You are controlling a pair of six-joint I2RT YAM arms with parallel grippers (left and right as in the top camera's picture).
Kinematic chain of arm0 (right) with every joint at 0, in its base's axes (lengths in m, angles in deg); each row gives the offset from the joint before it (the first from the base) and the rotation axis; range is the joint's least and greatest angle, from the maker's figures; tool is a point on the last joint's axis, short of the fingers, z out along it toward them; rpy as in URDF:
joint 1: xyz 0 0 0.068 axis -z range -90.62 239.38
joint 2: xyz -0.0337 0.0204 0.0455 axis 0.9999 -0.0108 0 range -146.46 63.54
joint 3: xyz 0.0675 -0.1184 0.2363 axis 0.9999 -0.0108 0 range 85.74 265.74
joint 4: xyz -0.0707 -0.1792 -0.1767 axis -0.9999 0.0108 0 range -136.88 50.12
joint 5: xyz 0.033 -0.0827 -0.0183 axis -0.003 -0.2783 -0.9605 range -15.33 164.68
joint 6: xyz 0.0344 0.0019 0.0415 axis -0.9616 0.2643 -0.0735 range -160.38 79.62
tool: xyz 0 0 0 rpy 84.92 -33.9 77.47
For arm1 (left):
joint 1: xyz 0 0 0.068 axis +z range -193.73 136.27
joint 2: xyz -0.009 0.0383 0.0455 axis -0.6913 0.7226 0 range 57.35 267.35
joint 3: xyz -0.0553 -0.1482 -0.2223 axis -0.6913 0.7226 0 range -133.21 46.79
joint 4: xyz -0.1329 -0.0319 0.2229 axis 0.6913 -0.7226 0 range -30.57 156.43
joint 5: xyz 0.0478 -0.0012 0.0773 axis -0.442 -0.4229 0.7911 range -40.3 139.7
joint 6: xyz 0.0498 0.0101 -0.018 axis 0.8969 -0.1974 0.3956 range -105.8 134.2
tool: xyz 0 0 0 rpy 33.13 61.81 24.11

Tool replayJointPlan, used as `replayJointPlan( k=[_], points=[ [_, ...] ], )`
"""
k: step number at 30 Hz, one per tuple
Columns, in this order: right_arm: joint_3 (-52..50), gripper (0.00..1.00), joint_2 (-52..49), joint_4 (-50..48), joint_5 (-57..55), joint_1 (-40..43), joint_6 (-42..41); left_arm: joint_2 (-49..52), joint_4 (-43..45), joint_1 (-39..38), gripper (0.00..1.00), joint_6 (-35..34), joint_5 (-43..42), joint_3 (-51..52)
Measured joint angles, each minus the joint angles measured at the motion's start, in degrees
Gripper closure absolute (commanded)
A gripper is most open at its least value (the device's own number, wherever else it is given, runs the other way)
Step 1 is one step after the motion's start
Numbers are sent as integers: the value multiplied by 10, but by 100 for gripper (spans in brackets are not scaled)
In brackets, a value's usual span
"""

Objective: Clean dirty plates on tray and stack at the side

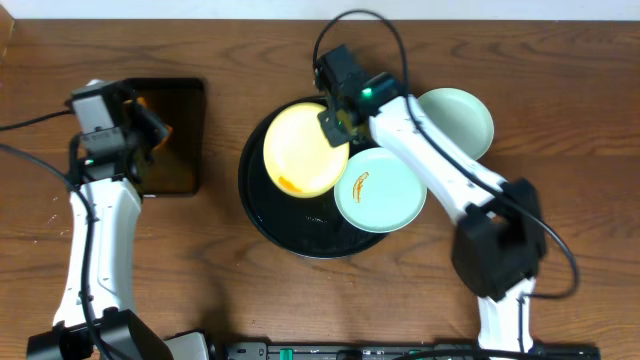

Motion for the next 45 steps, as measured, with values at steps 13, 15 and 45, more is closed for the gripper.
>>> replayJointPlan(
  k=[13,15,45],
  points=[
    [0,99,65,-7,-260,-58,110,141,76,14,92,77,0,0],
    [0,99,65,-19,-310,-79,128,161,79,14,92,78,0,0],
    [0,99,65,-139,-615,-196,341,193,67,31,92,81,0,0]
  ],
)
